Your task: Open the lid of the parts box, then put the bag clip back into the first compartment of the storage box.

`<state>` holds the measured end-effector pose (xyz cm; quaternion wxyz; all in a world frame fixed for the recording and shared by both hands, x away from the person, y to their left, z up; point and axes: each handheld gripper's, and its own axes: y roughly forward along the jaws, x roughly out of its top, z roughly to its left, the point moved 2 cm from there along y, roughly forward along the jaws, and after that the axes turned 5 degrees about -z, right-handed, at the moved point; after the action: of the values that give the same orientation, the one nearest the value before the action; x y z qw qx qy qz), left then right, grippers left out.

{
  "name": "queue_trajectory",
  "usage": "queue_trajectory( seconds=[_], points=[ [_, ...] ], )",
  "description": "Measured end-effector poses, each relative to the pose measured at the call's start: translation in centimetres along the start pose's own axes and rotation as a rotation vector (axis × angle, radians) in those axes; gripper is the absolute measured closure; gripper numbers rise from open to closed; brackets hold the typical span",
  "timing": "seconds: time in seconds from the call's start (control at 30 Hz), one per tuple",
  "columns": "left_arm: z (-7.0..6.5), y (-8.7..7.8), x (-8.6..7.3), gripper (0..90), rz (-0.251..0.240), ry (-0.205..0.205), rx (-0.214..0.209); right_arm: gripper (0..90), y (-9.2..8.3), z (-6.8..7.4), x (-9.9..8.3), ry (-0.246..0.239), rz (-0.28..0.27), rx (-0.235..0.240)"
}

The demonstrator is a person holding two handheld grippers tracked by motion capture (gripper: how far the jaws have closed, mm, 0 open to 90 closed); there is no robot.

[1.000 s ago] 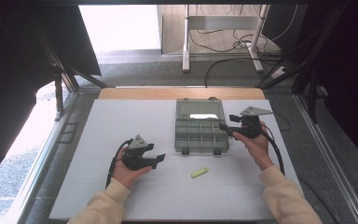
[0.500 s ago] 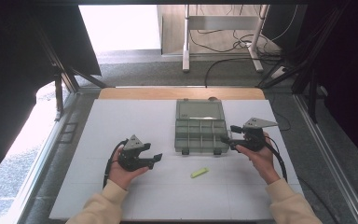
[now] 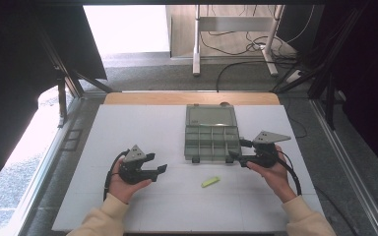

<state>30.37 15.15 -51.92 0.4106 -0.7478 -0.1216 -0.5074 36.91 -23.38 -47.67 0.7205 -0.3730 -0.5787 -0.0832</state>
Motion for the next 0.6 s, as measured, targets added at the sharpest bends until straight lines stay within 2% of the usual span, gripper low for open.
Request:
queue_trajectory(
  seconds=[0.37,0.6],
  points=[
    [0.2,0.0,-0.1,32.4,0.001,-0.004,0.003,31.9,0.1,0.8,0.0,-0.02,0.0,0.038],
    [0.2,0.2,-0.2,32.4,0.006,-0.001,-0.001,30.8,0.9,2.4,0.2,-0.062,0.026,0.099]
  ],
)
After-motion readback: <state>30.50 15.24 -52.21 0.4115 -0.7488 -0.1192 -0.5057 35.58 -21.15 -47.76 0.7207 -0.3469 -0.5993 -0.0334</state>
